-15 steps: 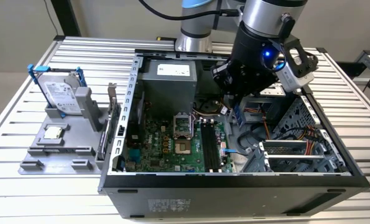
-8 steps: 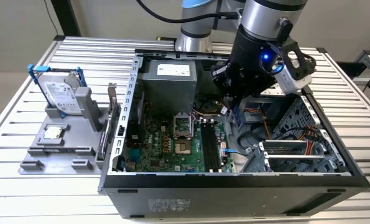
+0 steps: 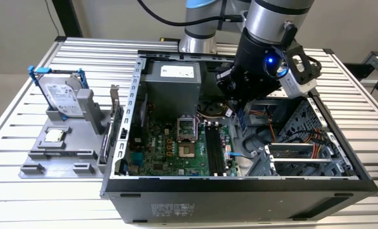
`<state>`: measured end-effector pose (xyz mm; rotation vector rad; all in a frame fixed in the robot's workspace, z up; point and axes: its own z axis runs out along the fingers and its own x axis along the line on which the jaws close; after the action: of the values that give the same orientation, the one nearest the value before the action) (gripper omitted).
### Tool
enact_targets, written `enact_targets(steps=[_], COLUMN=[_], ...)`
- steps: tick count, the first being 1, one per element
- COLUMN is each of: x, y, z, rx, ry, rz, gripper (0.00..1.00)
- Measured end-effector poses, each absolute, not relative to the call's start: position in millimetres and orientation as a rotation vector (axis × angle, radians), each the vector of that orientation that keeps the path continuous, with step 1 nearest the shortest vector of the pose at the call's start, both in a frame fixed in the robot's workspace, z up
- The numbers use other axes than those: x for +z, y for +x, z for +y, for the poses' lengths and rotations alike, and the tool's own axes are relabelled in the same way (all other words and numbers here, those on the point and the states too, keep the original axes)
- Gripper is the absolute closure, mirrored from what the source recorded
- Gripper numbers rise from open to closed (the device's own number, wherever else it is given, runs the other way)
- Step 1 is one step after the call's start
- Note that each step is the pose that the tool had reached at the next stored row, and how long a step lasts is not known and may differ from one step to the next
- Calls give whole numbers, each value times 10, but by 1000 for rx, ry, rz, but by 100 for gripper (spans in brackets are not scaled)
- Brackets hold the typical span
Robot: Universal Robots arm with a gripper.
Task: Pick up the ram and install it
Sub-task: 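Insert the ram into the slot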
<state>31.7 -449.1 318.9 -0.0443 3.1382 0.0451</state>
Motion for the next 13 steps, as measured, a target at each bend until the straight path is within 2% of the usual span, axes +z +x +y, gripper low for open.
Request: enact_targets(steps=[13], x=[3091], y=[317], z=[-4493], rx=[45], ry=[-44], rz=[3138], gripper=[100])
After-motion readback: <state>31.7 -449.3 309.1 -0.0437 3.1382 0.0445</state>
